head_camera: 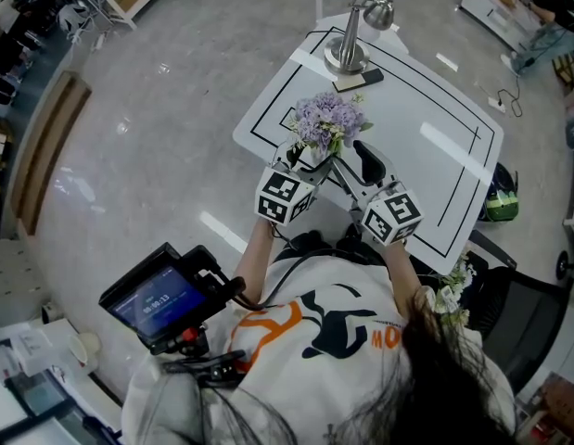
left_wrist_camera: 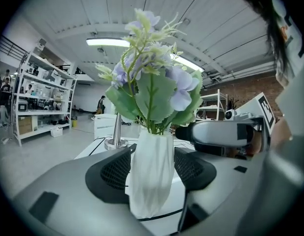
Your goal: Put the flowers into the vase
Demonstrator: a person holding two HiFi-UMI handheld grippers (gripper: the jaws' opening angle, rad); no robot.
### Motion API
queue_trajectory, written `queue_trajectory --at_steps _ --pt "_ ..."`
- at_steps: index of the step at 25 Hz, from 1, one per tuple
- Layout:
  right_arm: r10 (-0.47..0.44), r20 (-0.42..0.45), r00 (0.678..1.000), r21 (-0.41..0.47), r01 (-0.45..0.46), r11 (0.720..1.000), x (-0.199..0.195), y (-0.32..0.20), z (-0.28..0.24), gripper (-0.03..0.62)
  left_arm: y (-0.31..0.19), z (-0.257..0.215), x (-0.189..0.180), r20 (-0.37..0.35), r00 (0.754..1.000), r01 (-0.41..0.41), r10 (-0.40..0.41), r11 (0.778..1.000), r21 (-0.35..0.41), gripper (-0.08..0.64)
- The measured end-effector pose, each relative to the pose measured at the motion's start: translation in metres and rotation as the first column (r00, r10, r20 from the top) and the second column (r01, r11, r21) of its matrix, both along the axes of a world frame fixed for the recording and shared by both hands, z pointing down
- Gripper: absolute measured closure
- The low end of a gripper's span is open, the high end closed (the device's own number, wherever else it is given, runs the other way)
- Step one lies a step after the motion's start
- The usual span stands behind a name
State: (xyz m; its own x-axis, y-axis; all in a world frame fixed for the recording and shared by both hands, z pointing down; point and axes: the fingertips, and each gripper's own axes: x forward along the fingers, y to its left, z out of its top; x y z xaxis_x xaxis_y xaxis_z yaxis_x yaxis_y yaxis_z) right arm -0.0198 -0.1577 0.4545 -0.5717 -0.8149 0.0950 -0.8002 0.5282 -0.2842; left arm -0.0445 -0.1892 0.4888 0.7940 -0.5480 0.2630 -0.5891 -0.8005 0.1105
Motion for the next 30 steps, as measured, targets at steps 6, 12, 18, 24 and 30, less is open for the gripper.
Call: queue_trajectory --at_steps 6,12,18,24,30 --pt "0.030 0.029 0.999 -0.016 -0.030 0.999 0.008 -0.002 0.005 0.353 -0.001 0.011 -0.001 0.026 1.000 -0.016 0.016 1.000 -0.015 0.244" --pt "0.052 0.050 0.997 -0.026 -0.050 0.998 0.012 0.001 0.008 0.353 0.004 0.016 -0.005 0.027 0.999 -0.016 0.017 0.999 -0.032 0.244" --pt "0.079 0.070 0.994 -0.039 -0.077 0.996 0.017 0.006 0.013 0.353 0.014 0.021 -0.016 0.061 0.998 -0.028 0.030 0.999 -0.029 0.244" --pt "0.102 0.064 0.993 -0.054 -0.099 0.994 0.020 0.021 0.017 0.354 0.029 0.019 -0.030 0.054 0.999 0.001 0.001 0.999 -0.032 0.245" --pt "0.069 0.040 0.997 -0.048 -0.067 0.997 0.021 0.044 0.017 0.354 0.053 0.013 -0.029 -0.016 0.999 0.051 -0.052 0.997 -0.052 0.245"
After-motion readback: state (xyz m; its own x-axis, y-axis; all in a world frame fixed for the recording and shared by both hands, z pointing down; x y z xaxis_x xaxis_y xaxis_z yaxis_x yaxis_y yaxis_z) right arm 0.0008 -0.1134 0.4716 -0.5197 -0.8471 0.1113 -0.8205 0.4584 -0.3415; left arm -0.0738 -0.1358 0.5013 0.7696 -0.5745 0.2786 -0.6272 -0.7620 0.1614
